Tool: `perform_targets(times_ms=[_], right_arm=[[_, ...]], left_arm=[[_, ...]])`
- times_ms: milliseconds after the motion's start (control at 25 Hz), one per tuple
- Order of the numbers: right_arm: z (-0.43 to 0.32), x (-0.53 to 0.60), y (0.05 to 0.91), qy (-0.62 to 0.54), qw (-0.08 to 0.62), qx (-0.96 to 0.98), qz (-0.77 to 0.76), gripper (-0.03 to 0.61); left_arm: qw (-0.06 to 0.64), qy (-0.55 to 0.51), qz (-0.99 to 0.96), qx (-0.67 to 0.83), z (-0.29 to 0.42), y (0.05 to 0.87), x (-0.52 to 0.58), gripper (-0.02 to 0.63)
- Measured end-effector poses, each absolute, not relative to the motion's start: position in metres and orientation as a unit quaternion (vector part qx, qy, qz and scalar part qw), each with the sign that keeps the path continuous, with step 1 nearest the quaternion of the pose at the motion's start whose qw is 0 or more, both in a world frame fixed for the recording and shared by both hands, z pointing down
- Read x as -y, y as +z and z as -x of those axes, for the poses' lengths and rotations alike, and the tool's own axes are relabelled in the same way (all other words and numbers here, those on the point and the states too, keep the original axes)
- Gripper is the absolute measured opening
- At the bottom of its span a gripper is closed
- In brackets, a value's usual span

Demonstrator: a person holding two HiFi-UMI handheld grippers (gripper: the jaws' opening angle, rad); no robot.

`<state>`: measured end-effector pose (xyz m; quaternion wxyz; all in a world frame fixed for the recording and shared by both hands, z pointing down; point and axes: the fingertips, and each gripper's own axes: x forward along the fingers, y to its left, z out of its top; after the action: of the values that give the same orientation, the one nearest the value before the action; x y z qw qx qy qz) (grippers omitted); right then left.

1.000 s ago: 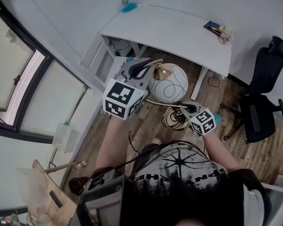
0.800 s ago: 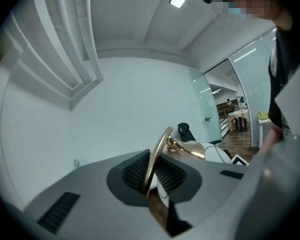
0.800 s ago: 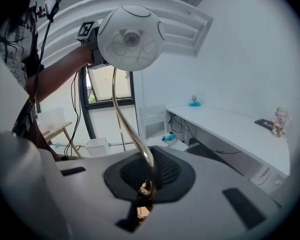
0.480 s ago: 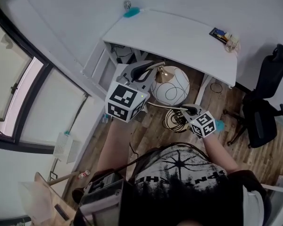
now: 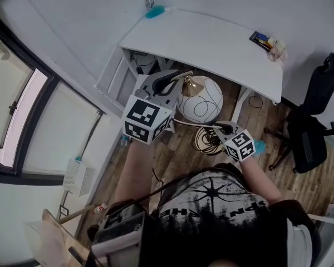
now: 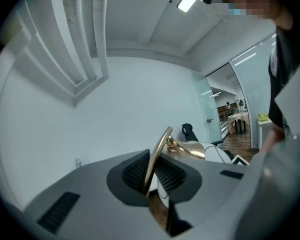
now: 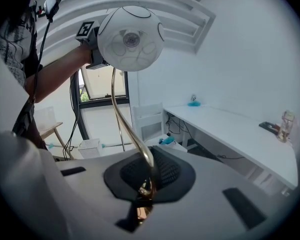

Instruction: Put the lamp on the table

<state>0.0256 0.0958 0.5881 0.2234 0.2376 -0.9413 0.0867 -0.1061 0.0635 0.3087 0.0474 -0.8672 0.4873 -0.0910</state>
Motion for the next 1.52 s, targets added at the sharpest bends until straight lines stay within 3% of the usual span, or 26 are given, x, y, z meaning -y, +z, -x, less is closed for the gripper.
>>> perform_targets(times_ms=[520,1520], right_arm=[[-0.031,-0.047,0.604,0.102,0.229,0.94,-0.229,0.017],[-0.032,0.181,0.597,0.086,0.222,0.965,-0.112,0.018]], left_arm=[[0.029,-0.1,0.864,-0.493,0.102,0.326,-0.008,0.035],[0.019,-0.129,0.794,-0.594,0.093,0.315,0.19,0.035]])
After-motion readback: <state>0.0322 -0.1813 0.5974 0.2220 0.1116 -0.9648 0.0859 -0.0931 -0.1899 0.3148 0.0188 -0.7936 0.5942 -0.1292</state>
